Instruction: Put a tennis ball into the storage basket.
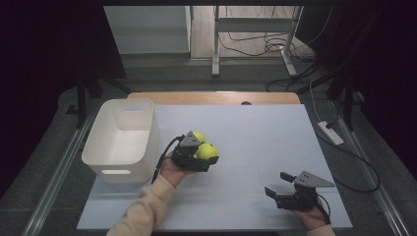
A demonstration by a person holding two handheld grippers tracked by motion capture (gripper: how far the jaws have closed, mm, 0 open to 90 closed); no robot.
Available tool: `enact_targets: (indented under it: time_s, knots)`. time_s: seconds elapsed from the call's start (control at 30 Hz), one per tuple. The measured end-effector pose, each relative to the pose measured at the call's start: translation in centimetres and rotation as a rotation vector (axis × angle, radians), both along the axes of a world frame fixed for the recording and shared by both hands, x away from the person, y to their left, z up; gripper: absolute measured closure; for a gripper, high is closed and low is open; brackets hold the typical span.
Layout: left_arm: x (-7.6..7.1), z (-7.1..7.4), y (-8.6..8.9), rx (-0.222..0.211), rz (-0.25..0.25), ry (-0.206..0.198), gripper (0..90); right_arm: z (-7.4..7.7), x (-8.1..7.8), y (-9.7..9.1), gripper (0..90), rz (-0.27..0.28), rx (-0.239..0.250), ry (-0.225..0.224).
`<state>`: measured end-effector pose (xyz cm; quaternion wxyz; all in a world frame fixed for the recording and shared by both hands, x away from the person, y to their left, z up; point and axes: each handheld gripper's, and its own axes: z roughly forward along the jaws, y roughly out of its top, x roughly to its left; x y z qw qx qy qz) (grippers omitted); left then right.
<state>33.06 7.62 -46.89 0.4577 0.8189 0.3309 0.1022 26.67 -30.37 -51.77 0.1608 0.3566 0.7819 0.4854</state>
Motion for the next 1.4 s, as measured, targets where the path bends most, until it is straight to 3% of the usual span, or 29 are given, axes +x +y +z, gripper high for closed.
enact_targets:
  time_s: [0.43,1.4]
  knots:
    - [-0.3,1.8,1.3,-0.06,0.021,-0.038,27.0,0.0,0.0,0.0,13.3,-0.003,0.003,-0.002]
    - [-0.4,3.8,2.5,-0.091,0.052,-0.082,27.0,0.1,0.0,-0.1,13.3,-0.004,0.002,-0.007]
